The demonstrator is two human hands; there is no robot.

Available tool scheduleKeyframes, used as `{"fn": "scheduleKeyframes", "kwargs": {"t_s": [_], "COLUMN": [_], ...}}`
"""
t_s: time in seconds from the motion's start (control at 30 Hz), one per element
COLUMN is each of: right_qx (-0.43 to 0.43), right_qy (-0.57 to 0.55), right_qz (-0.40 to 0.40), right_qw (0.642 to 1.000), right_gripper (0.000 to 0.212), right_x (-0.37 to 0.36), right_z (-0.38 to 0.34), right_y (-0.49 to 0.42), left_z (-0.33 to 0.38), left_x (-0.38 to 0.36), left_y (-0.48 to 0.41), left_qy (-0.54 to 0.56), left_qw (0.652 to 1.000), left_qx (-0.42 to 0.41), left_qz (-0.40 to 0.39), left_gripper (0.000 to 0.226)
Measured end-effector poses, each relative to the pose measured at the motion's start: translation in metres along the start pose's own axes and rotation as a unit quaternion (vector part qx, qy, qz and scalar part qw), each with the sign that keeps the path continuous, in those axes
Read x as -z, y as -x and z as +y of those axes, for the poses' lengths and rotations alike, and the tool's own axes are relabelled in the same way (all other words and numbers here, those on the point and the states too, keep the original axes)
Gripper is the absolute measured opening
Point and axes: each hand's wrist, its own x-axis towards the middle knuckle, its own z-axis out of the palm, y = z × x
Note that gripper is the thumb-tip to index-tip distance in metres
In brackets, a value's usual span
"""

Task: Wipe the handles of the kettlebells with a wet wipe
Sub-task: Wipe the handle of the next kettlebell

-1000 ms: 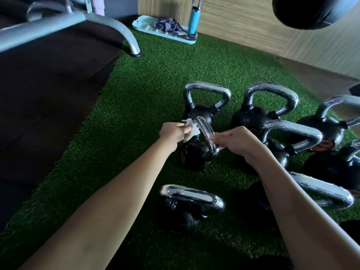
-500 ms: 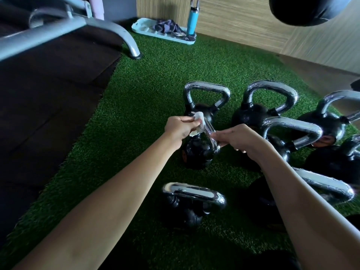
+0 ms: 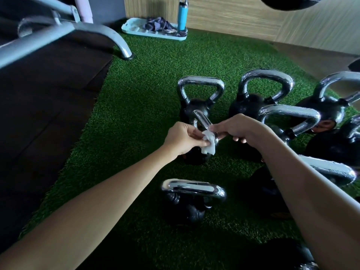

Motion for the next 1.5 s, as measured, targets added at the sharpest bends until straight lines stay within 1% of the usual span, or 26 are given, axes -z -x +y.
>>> {"fn": "scheduleKeyframes", "kwargs": {"t_s": [0.1, 0.23, 0.3, 0.4, 0.47, 0.53, 0.6, 0.63, 0.67, 0.7, 0.77, 0.8, 0.83, 0.93, 1.03, 1.1, 1.2, 1.23, 1.27, 1.3, 1.33, 1.37, 1.4, 1.43, 1.47, 1.5], "right_qx": [-0.002, 0.003, 0.010, 0.031, 0.054, 0.066, 0.077, 0.088, 0.106, 0.127, 0.167, 0.186, 0.204, 0.218, 0.198, 0.171, 0.131, 0.114, 0.097, 0.083, 0.073, 0.064, 0.053, 0.048, 0.041, 0.034], "right_qy": [-0.022, -0.031, -0.042, -0.090, -0.114, -0.113, -0.090, -0.087, -0.101, -0.128, -0.181, -0.192, -0.208, -0.268, -0.294, -0.316, -0.316, -0.318, -0.331, -0.345, -0.353, -0.354, -0.356, -0.359, -0.363, -0.363], "right_qz": [0.009, 0.016, 0.025, 0.038, 0.043, 0.055, 0.102, 0.129, 0.138, 0.118, 0.005, -0.045, -0.074, -0.081, -0.068, -0.050, 0.011, 0.042, 0.074, 0.107, 0.139, 0.166, 0.188, 0.202, 0.211, 0.214], "right_qw": [1.000, 0.999, 0.999, 0.995, 0.991, 0.990, 0.988, 0.984, 0.980, 0.977, 0.969, 0.963, 0.954, 0.935, 0.932, 0.932, 0.940, 0.940, 0.936, 0.929, 0.922, 0.918, 0.914, 0.910, 0.907, 0.906], "right_gripper": [0.028, 0.030, 0.029, 0.023, 0.023, 0.028, 0.040, 0.047, 0.049, 0.047, 0.039, 0.038, 0.039, 0.036, 0.029, 0.026, 0.017, 0.015, 0.013, 0.013, 0.014, 0.015, 0.017, 0.018, 0.019, 0.019], "right_x": [-0.002, -0.006, -0.009, -0.013, -0.018, -0.022, -0.023, -0.021, -0.018, -0.015, -0.011, -0.009, -0.007, -0.004, -0.006, -0.010, -0.007, -0.003, 0.000, 0.003, 0.005, 0.006, 0.006, 0.005, 0.004, 0.003], "right_z": [0.002, 0.003, 0.006, 0.013, 0.018, 0.022, 0.027, 0.028, 0.028, 0.027, 0.025, 0.024, 0.025, 0.031, 0.035, 0.038, 0.044, 0.047, 0.050, 0.053, 0.056, 0.059, 0.061, 0.062, 0.062, 0.060], "right_y": [0.002, 0.001, -0.001, -0.002, -0.001, 0.000, 0.003, 0.007, 0.012, 0.018, 0.032, 0.039, 0.043, 0.041, 0.040, 0.038, 0.039, 0.040, 0.041, 0.039, 0.037, 0.033, 0.029, 0.024, 0.021, 0.019], "left_z": [-0.005, -0.007, -0.011, -0.017, -0.012, -0.007, 0.001, 0.008, 0.015, 0.023, 0.040, 0.047, 0.052, 0.061, 0.068, 0.071, 0.069, 0.067, 0.066, 0.066, 0.069, 0.073, 0.077, 0.081, 0.082, 0.082], "left_x": [-0.003, 0.002, -0.001, -0.004, 0.006, 0.021, 0.036, 0.042, 0.046, 0.049, 0.049, 0.049, 0.048, 0.045, 0.039, 0.036, 0.041, 0.041, 0.039, 0.035, 0.030, 0.023, 0.017, 0.012, 0.008, 0.007], "left_y": [0.000, 0.001, 0.004, 0.005, 0.008, 0.014, 0.025, 0.030, 0.035, 0.038, 0.044, 0.046, 0.047, 0.047, 0.049, 0.049, 0.043, 0.039, 0.033, 0.027, 0.020, 0.011, 0.003, -0.006, -0.013, -0.017], "left_qy": [-0.086, -0.080, -0.102, -0.122, -0.132, -0.105, -0.042, -0.017, 0.001, 0.009, -0.005, -0.026, -0.045, -0.066, -0.084, -0.096, -0.131, -0.138, -0.142, -0.148, -0.165, -0.199, -0.250, -0.305, -0.351, -0.378], "left_qw": [0.996, 0.996, 0.994, 0.991, 0.989, 0.991, 0.992, 0.990, 0.987, 0.985, 0.981, 0.977, 0.972, 0.960, 0.954, 0.960, 0.976, 0.979, 0.980, 0.979, 0.977, 0.973, 0.963, 0.948, 0.932, 0.921], "left_qx": [0.013, -0.028, -0.042, -0.052, -0.055, -0.085, -0.116, -0.127, -0.139, -0.151, -0.179, -0.197, -0.215, -0.252, -0.266, -0.246, -0.173, -0.148, -0.125, -0.099, -0.064, -0.024, 0.015, 0.046, 0.068, 0.083], "left_qz": [-0.013, -0.008, -0.008, -0.015, -0.024, -0.007, 0.042, 0.065, 0.079, 0.085, 0.081, 0.079, 0.080, 0.103, 0.111, 0.092, 0.035, 0.039, 0.064, 0.097, 0.118, 0.117, 0.099, 0.073, 0.051, 0.037], "left_gripper": [0.030, 0.028, 0.023, 0.020, 0.020, 0.026, 0.035, 0.037, 0.037, 0.035, 0.031, 0.029, 0.027, 0.024, 0.023, 0.023, 0.032, 0.036, 0.040, 0.050, 0.066, 0.087, 0.107, 0.120, 0.124, 0.120]}}
